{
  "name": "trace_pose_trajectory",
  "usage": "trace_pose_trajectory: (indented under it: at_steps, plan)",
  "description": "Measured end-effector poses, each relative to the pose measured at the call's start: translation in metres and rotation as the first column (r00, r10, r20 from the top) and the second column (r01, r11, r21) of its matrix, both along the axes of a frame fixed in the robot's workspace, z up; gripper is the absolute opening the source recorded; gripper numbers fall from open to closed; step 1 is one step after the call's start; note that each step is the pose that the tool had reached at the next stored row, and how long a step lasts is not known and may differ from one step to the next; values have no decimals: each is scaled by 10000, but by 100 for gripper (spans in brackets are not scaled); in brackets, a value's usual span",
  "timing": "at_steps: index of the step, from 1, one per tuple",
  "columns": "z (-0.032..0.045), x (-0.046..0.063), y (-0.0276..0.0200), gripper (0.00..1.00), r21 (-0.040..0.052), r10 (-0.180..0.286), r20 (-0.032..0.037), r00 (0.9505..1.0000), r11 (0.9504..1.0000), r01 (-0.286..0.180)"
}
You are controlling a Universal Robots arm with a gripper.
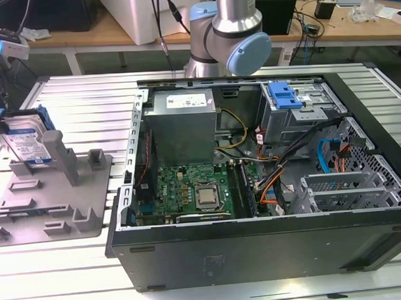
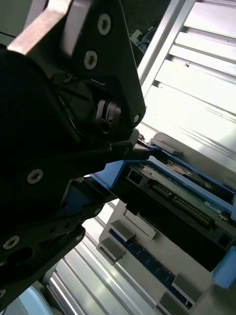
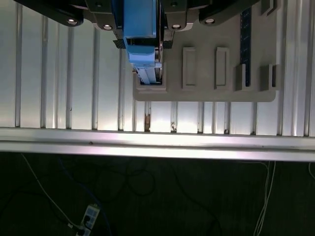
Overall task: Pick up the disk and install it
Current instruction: 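Pick up the disk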
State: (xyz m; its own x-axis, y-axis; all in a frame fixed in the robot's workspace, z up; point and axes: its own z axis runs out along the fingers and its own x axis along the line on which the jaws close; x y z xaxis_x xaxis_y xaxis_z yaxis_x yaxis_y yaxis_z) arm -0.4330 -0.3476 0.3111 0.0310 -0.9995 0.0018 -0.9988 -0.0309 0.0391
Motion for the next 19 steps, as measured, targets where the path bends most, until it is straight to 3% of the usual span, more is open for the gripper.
trace_pose_trajectory:
  at_steps: [15, 19]
  plan:
    - [347, 0, 73, 37, -234, 0, 0, 10000, 9997, 0]
    - [485, 0, 88, 37, -283, 0, 0, 10000, 9996, 0]
